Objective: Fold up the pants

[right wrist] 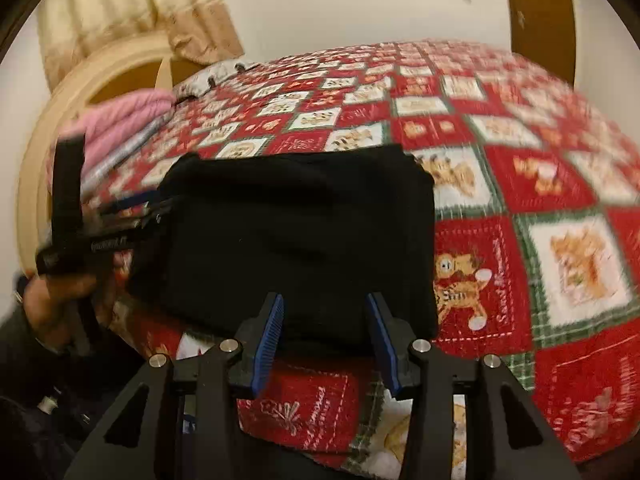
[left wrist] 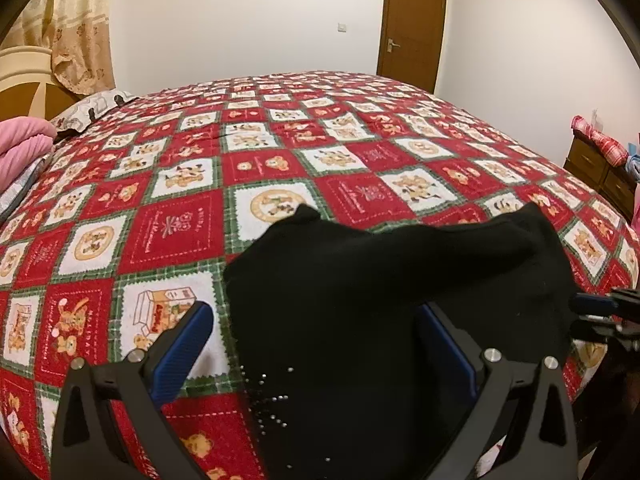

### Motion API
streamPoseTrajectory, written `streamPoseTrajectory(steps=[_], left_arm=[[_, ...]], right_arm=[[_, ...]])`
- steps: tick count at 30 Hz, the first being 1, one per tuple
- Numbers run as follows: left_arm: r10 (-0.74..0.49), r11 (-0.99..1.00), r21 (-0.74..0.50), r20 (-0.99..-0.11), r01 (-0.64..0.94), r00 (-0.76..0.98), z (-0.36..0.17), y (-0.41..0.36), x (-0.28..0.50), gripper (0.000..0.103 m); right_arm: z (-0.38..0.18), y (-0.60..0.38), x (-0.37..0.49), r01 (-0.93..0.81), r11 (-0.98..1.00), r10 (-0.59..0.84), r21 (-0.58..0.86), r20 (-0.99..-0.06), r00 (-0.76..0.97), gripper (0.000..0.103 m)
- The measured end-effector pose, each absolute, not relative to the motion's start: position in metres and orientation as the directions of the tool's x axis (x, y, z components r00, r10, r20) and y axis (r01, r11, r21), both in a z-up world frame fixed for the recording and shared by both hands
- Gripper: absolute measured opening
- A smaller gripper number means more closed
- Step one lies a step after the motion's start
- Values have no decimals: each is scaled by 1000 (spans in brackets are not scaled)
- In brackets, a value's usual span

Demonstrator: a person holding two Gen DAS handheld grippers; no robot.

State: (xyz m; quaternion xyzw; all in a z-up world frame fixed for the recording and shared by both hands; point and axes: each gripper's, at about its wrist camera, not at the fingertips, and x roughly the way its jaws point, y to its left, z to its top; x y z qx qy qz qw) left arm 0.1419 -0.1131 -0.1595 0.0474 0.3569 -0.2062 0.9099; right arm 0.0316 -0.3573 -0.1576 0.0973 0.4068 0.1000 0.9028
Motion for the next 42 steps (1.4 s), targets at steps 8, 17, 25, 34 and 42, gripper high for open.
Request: streamPoseTrajectory(steps=[8,17,25,34,42], left_arm=[[-353,910,-89,-678,406,645,-164,-107,142,103],[-416,897,-197,-679,396,605,-173,-84,144,103],[-444,884,-220,-671,413,593,-177,-87,147,103],[-467,869,-227,-667,439,580,-178,-92,149,103],[-597,801,-402,-603,445,530,-177,-64,158,72]], right_arm=[[-138,-359,20,-133,954,284,269,-665,691,51],[-132,-409,29,3,917,269,399,-624,734,60],[-160,-427,54,55,850,355,523,-648,674,60],[-171,-404,81,21,880,349,475,-676,649,60],[-178,-417,78,-2,819,445,573,-633,634,30]])
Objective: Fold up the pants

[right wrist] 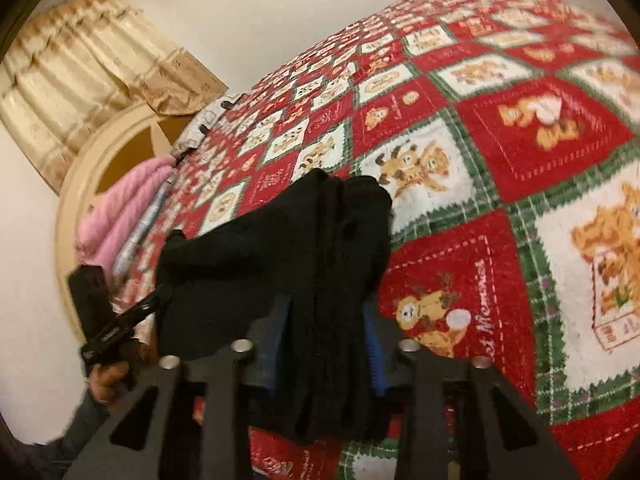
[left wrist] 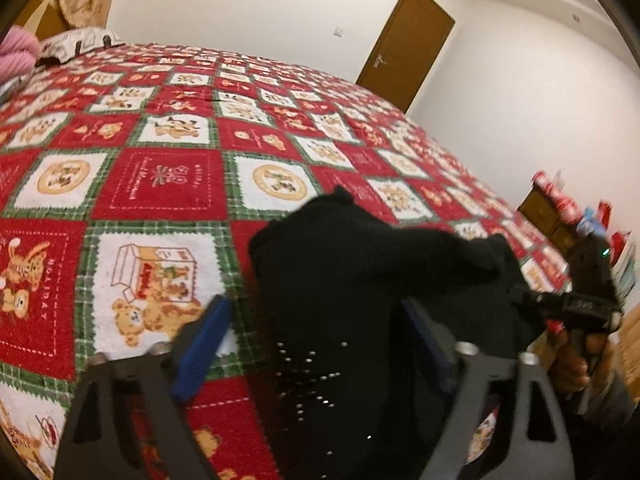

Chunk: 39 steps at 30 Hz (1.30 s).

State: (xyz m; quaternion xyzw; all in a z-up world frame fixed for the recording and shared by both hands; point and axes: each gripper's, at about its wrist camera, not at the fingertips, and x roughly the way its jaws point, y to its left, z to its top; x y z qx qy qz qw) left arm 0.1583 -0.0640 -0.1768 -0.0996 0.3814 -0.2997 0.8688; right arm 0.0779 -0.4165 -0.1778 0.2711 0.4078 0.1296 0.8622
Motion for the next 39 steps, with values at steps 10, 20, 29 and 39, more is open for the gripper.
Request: streamPoseTrajectory(steps=[10,20,29,39], left_arm=[[-690,723,-499,-532,477,490,-169,-57,156,12],[-695,715,-516,-453,471,559,-129,-9,158,11],[-494,863,-370,-484,343,722,-97,85,198,11],[-341,925,-339,-542,171,768,-131,153,256,11]], right_arm=[[-150,-398,67,-64,863,408,501,-617,673,25],[-107,-358,112,-182,861,464,476,-584,666,25],[-77,-233,247,-360,826,562,433,-594,576,25],[-117,-138,357,-375,831,553,411,-683,477,25]])
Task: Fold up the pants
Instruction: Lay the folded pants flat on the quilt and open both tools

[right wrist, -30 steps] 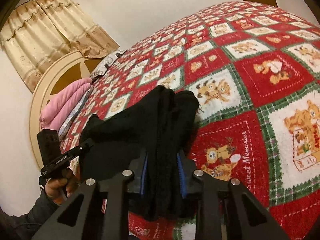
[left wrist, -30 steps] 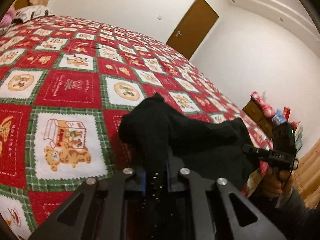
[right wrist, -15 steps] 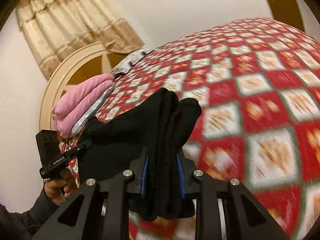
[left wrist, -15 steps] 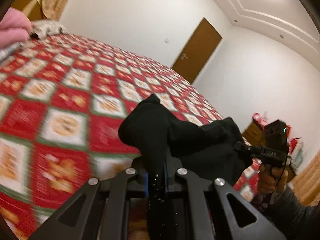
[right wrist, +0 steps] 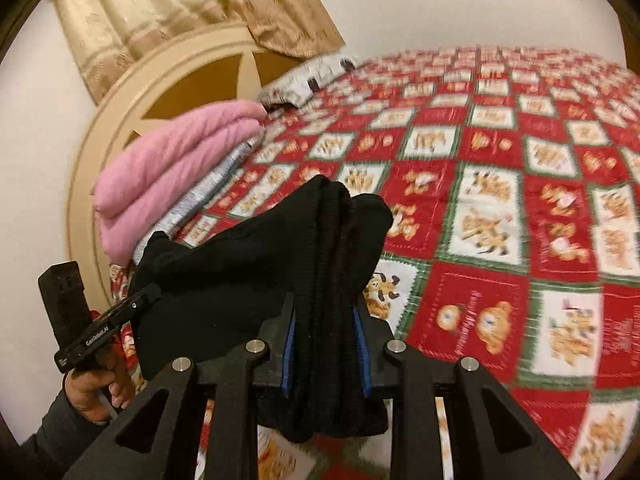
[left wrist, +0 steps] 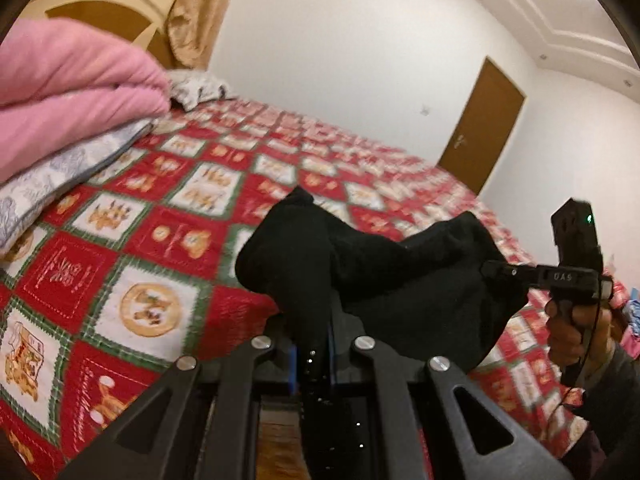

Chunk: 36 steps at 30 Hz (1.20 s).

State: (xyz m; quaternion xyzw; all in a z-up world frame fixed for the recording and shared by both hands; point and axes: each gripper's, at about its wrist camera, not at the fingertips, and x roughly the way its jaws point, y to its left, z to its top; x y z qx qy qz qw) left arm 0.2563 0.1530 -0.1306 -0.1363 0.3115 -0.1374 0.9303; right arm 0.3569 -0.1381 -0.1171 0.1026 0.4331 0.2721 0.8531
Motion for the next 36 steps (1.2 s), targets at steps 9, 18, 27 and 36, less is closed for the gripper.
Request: streamPoseTrajectory(steps=[9,18,27,36], left_arm=[[-308,893,-449,-614,-1,727,-179,191,278,66],[-174,930,-356,-636,-86,751,-166,194,233,67],[-77,971,-231,-563,-67,823,-121,160,155,73],[-60,989,-148,-489,-15,870,-82,114,85,80]], right_arm=[[-177,-172,387,-195,809,578,554,-691,435,59],[-154,-240,339,-43,855,438,517,-675,594,64],[-105,-221,221,-93,932,305,351,-619,724,64],[-55,-143,89,-224,973,220,54,-508,833,64]])
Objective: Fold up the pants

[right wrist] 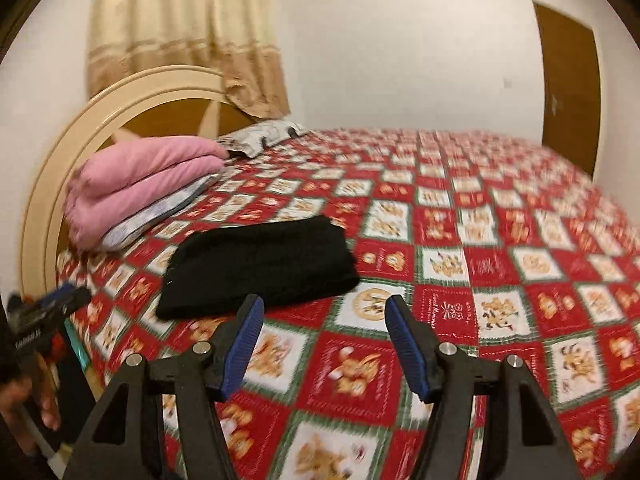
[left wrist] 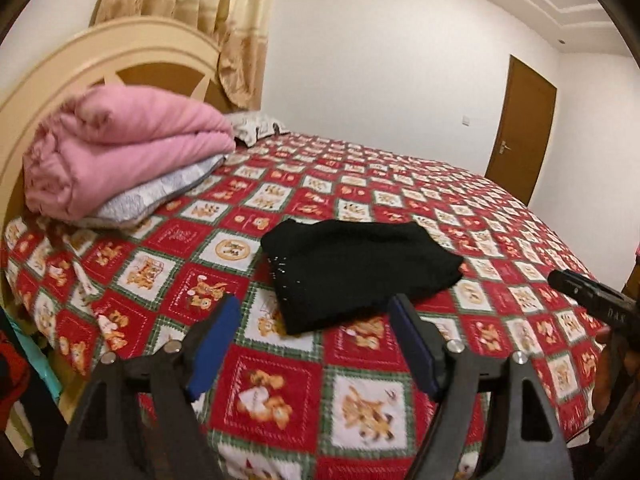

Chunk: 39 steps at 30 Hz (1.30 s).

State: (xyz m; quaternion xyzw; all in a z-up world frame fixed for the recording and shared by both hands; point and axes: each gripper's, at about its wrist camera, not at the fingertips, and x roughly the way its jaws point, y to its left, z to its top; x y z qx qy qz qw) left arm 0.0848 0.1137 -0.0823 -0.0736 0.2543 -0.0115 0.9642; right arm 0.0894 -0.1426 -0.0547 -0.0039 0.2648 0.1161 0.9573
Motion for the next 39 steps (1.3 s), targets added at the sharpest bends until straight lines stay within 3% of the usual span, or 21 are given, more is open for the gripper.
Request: streamPoseTrajectory(steps=[4,34,39], left_arm=[[-61,990,-142,-464,-7,884,-75,107,68,91],[-90,994,-93,-443,54,892,-72,76,49,91],[-78,995,-86,-437,44,896,-70,75,48,98]], right_arm=[[-48,-127,61,-247,968,236,42,-478,846,65],[-34,-120,28,-277,960,266,41,-442,857,68],[-34,-121,28,-279,960,266,39,-443,856,68]])
